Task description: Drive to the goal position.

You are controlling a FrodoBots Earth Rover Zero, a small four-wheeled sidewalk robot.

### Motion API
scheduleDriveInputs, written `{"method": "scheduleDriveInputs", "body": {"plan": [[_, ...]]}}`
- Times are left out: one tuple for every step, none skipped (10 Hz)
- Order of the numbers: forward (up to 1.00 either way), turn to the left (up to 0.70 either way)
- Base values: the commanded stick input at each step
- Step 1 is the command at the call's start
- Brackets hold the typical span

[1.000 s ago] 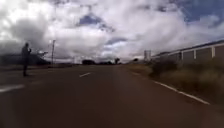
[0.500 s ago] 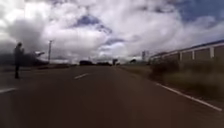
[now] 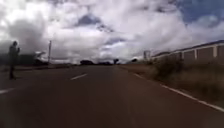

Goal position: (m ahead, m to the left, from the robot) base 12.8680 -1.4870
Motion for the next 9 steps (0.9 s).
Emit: {"method": "scheduleDriveInputs", "body": {"plan": [[0.70,0.05],[0.70,0.05],[0.70,0.05],[0.70,0.05],[0.70,0.05],[0.70,0.05],[0.70,-0.30],[0.70,-0.30],[0.70,-0.30]]}}
